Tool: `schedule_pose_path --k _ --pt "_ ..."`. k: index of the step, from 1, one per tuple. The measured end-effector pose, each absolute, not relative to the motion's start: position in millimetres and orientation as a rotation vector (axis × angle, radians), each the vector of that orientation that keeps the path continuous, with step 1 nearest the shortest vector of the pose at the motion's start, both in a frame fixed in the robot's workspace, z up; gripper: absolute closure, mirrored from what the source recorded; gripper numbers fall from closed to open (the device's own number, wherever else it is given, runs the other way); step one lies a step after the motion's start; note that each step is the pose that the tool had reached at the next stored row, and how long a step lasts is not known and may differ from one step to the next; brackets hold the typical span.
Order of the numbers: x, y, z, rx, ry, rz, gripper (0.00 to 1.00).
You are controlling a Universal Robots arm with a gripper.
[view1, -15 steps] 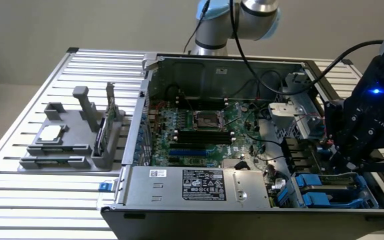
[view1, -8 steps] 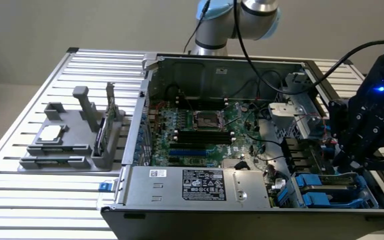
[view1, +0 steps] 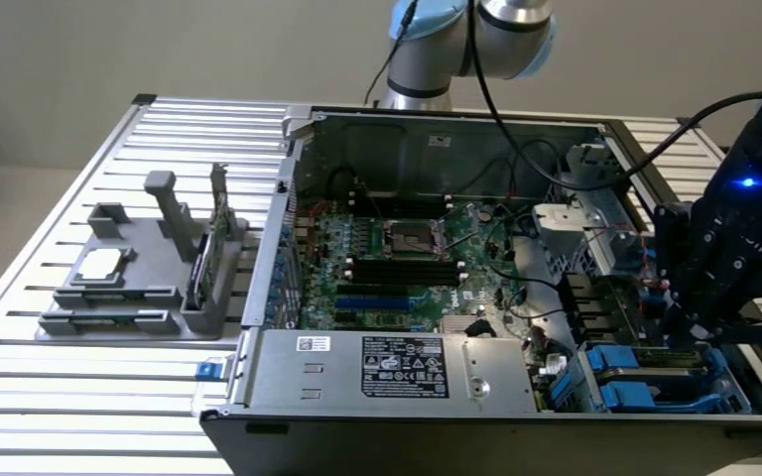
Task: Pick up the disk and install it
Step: 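Insert the first disk wire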
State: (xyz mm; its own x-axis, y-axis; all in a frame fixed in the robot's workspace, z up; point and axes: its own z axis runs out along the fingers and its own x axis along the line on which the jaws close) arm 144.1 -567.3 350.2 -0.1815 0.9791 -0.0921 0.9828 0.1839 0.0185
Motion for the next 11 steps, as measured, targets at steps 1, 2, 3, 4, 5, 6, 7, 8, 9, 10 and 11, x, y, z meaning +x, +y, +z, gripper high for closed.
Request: schedule_pose_path --k 1,2,3,4,5,6,7,8,9,10,11 --pt "144.3 -567.3 349.3 1.969 2.34 -0.07 0.83" --pt "144.5 -567.3 348.4 1.982 2.329 -0.071 0.83" --pt "144.7 -567.3 347.5 1.994 2.318 -0.073 0.83" --pt "145.1 -567.3 346.7 2.006 2.308 -0.074 0.83" --pt "145.7 -567.2 346.0 2.016 2.299 -0.075 0.83" --pt "146.5 -567.2 345.7 2.024 2.291 -0.077 0.83" --pt "147.5 -567.1 345.3 2.031 2.284 -0.078 0.83" --pt "148.5 -566.9 345.0 2.037 2.278 -0.08 0.83" --pt "149.6 -566.6 344.8 2.042 2.273 -0.081 0.83" --pt "150.6 -566.1 344.6 2.044 2.271 -0.082 0.83" --pt "151.3 -565.8 344.6 2.046 2.269 -0.086 0.83"
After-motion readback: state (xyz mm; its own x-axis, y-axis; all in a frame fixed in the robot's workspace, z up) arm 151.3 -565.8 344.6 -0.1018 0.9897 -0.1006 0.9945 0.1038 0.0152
